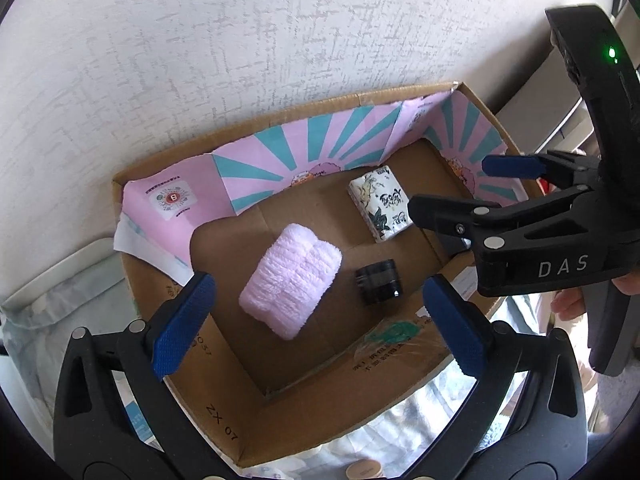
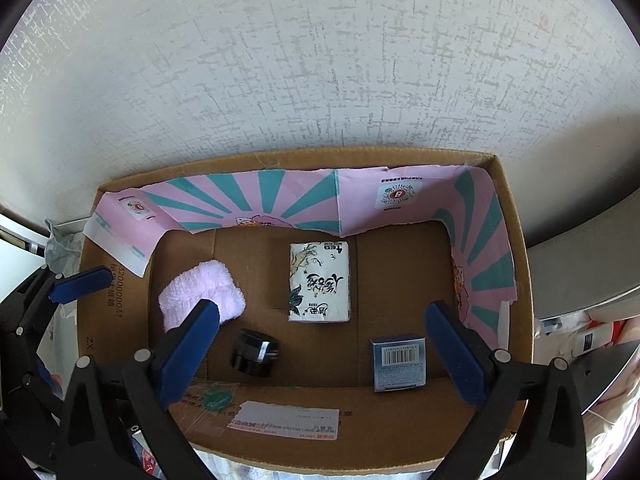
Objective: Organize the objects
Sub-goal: 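Open both tools to release the jar and blue box into the box, then withdraw both tools from the box toward the remaining items on the bed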
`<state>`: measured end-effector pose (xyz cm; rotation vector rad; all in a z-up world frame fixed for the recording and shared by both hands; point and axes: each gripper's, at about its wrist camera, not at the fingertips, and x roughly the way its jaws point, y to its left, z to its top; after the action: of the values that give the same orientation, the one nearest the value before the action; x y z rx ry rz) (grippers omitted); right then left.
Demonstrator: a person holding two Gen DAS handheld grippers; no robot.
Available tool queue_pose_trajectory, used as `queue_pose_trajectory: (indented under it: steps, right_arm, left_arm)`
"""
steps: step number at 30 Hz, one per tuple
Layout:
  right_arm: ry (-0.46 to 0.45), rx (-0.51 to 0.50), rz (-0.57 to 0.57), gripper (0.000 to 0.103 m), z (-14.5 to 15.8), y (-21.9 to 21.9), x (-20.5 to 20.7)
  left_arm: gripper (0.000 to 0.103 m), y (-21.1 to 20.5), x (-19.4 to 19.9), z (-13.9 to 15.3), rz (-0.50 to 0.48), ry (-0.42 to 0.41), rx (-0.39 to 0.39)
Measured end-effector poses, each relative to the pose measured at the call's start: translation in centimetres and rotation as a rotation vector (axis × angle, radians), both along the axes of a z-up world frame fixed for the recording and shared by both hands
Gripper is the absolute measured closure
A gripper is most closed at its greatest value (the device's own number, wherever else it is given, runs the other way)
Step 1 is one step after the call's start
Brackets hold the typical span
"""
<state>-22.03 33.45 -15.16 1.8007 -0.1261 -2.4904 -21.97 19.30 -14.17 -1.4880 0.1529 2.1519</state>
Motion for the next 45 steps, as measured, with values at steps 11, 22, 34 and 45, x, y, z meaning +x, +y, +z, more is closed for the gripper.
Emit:
queue_pose_trajectory:
  steps: [11,22,34,45]
  right_arm:
    - [0.023,-0.010,0.006,0.001,1.9,-0.3,1.2]
    - [0.101,-0.025,0.033,0.001,5.8,-0.5,4.1]
    - [0.311,-0.066,0.074,0.000,10.5,-0.8,10.5]
    - [0.435,0.030,0.107,0.000,12.1,-1.6,17.7]
  left_arm:
    - [0.000,-0.5,1.4,2.3,0.017,0.048,-0.001]
    - [0.000,-2.4,4.0,6.7,0.090,0.175,-0.006]
    - [0.000,-6.5,9.6,11.1,0.243,0.301,0.053]
    - [0.000,-8.4,16.9,12.1,0.348,0.434,0.035]
